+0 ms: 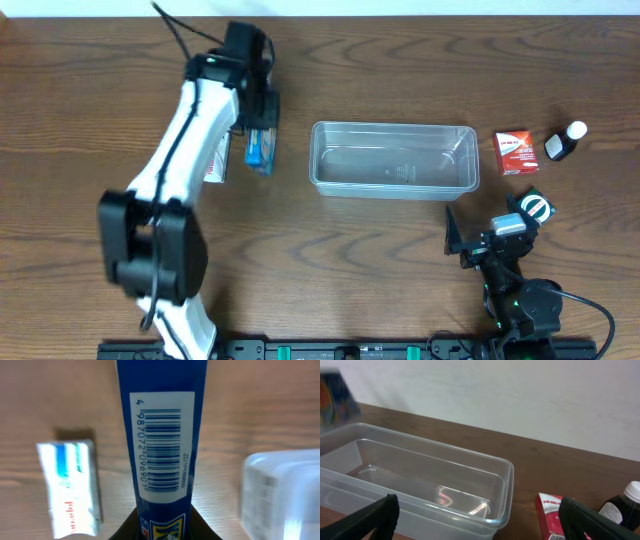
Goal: Pack container
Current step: 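Lift the blue box and carry it over the container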
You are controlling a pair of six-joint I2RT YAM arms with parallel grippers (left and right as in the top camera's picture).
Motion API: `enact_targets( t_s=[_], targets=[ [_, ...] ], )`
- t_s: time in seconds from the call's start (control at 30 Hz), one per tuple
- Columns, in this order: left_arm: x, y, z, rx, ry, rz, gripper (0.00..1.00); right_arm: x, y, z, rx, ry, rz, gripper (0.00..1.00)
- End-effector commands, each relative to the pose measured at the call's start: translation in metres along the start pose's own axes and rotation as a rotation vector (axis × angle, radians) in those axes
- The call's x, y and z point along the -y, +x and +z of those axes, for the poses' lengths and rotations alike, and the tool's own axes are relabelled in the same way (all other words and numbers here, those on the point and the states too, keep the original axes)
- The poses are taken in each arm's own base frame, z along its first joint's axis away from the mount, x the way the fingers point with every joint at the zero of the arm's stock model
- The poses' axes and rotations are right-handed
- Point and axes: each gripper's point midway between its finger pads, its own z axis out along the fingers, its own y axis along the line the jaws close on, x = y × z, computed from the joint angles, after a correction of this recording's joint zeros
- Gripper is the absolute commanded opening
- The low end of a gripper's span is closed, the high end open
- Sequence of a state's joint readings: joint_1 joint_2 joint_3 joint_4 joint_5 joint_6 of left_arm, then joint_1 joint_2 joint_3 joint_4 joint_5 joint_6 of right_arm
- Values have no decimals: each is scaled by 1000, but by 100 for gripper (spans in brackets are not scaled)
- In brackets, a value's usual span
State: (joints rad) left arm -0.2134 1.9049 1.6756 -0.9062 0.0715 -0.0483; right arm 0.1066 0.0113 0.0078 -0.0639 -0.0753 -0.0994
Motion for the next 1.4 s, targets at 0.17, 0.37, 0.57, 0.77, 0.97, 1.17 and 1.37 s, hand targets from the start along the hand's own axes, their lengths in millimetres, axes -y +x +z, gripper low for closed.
enact_targets(
  t_s=[0.17,0.37,0.57,0.77,0.97,1.17,1.37],
  targets=[
    [23,-41,-141,388,33,168,18,3,2,0,-3,12,-12,99],
    [83,-35,-193,538,129,355,12,3,2,0,-3,12,-12,99],
    [160,-7,-189,531,222,660,12,3,1,0,-3,11,-12,99],
    [209,18,-161,484,235,972,12,3,2,0,-3,12,-12,99],
    [217,26,-125,396,229,1058,12,3,2,0,-3,12,-12,99],
    [217,34,-93,316,212,1178,12,3,2,0,-3,12,-12,99],
    [215,44,-70,257,201,1330,12,3,2,0,-3,12,-12,99]
  ],
)
